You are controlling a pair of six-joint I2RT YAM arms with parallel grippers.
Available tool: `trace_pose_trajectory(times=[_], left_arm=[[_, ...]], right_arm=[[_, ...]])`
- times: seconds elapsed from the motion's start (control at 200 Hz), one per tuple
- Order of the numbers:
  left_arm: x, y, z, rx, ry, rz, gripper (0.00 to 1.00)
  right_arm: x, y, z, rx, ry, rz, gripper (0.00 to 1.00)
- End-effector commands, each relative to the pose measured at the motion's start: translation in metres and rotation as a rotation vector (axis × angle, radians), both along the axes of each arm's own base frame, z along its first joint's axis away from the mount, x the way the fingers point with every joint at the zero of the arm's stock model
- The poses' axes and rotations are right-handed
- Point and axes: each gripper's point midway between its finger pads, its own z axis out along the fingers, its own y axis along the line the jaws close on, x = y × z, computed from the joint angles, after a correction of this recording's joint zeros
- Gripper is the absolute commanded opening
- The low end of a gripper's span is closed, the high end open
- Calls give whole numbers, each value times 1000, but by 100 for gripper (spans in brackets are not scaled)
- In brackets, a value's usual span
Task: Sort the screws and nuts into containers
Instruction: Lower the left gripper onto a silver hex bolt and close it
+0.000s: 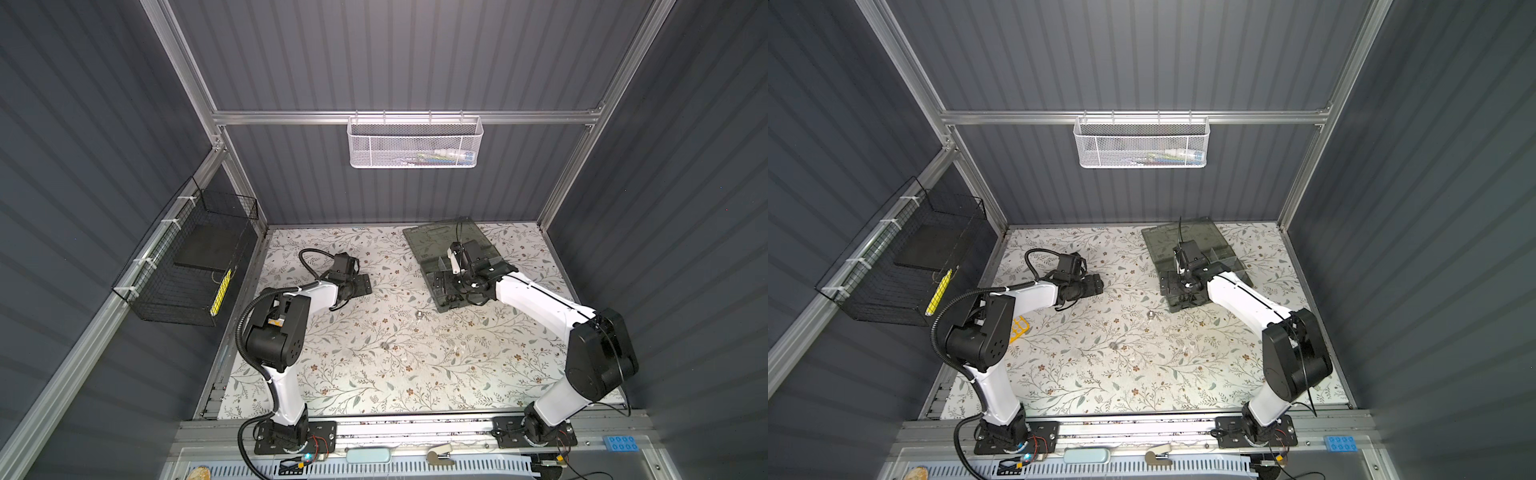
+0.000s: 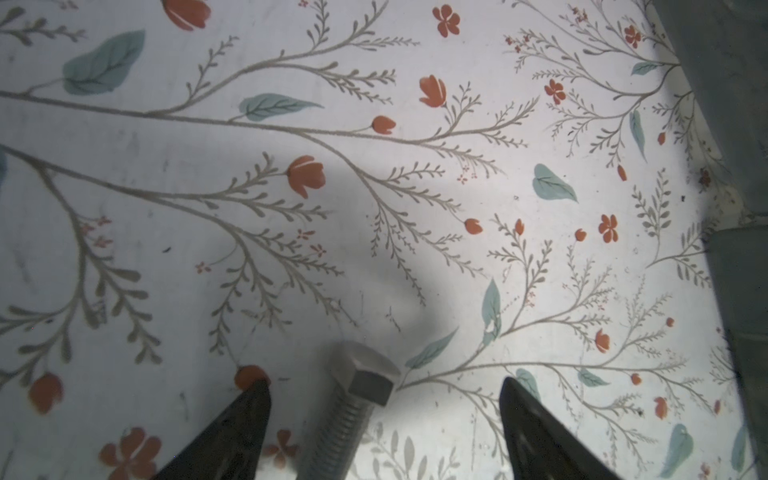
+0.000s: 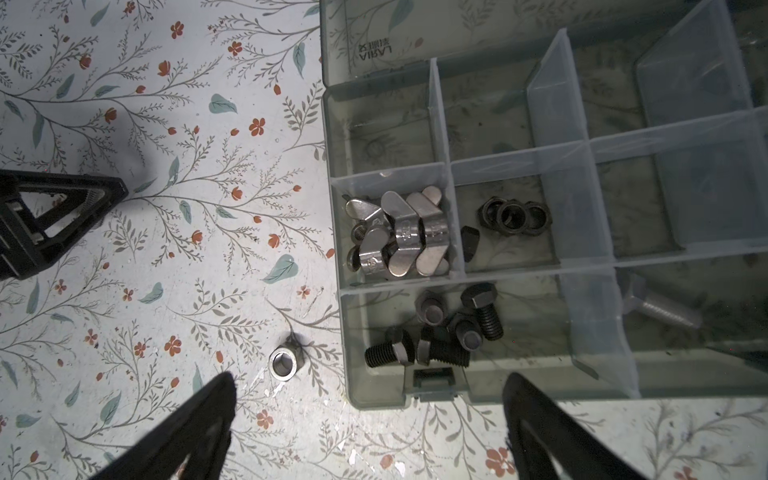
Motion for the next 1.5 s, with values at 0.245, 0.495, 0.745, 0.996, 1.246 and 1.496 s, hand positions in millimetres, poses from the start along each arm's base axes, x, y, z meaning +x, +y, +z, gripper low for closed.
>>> trace_pose_trajectory(times=[0.245, 0.495, 0.745, 0.996, 1.246, 1.496], left_arm=[[-22, 9, -36, 73, 145, -12, 51], [-23, 3, -29, 65, 143, -39, 40], [-24, 4, -30, 133, 172, -56, 36], [-26, -3, -28, 231, 179, -91, 31], [-27, -6, -28, 306, 176, -112, 17], [-28, -32, -22, 212, 145, -185, 9]], right_arm=[[-6, -5, 10, 18, -33, -24, 99], [-6, -2, 8, 34, -30, -28, 99], [-4, -1, 8, 34, -28, -31, 99], [-3, -1, 9, 39, -29, -32, 99], [-4, -1, 12, 47, -36, -34, 99], [-10, -4, 15, 61, -45, -41, 99]])
